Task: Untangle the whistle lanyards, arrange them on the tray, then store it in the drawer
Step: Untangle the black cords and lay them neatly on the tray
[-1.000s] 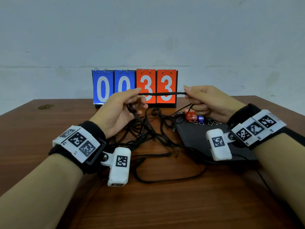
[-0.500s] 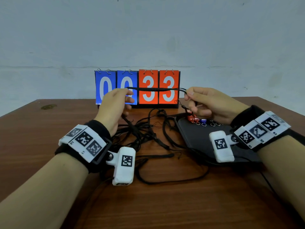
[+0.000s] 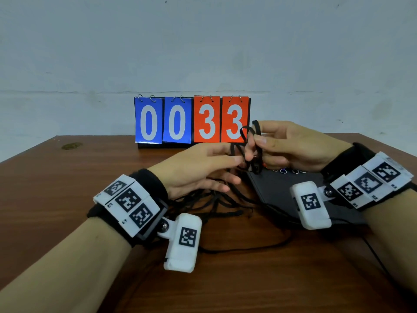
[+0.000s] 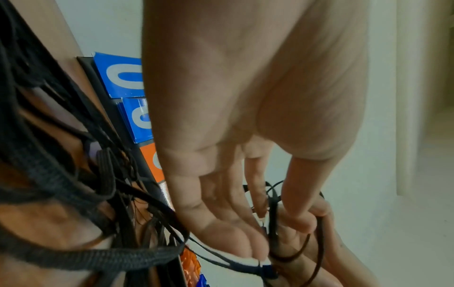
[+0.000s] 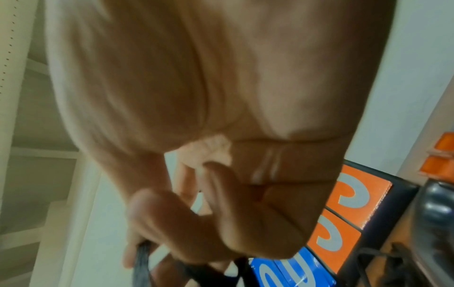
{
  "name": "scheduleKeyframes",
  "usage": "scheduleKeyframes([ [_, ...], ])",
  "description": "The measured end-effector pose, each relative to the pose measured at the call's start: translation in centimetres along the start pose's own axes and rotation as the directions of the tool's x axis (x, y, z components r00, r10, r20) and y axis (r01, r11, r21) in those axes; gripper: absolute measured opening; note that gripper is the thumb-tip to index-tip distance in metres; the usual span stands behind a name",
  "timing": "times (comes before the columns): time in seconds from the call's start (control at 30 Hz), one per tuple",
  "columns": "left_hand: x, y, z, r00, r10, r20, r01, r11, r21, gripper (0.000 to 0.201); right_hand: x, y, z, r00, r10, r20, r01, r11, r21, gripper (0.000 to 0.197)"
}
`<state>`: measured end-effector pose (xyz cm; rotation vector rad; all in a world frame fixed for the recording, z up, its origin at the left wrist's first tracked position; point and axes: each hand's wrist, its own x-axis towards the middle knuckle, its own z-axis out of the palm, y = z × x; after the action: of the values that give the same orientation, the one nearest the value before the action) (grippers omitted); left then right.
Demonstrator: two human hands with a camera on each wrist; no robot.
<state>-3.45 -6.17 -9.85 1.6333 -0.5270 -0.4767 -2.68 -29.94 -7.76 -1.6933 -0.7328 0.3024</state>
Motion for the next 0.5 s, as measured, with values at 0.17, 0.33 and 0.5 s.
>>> scheduleKeyframes([
  [0.17, 0.0, 0.1, -0.5, 0.998, 0.061, -0.032, -0.059, 0.997, 0.055, 0.027, 0.3, 0.1, 0.3, 1.0, 0.011, -0.023, -0.012, 0.999, -0.049, 0.016],
  [0.33, 0.0, 0.2, -0.7, 0.998, 0.046, -0.049, -0.044, 0.998, 0.045, 0.017, 0.4, 0.1, 0.2, 0.996, 0.009, -0.086, -0.01, 1.0, -0.008, 0.02],
  [0.5, 0.4, 0.3, -1.6, 0.968, 0.057, -0.243, -0.073, 0.996, -0.055, 0.024, 0.3, -0.3, 0.1, 0.99, 0.012, -0.143, -0.006, 0.999, 0.047, 0.016],
])
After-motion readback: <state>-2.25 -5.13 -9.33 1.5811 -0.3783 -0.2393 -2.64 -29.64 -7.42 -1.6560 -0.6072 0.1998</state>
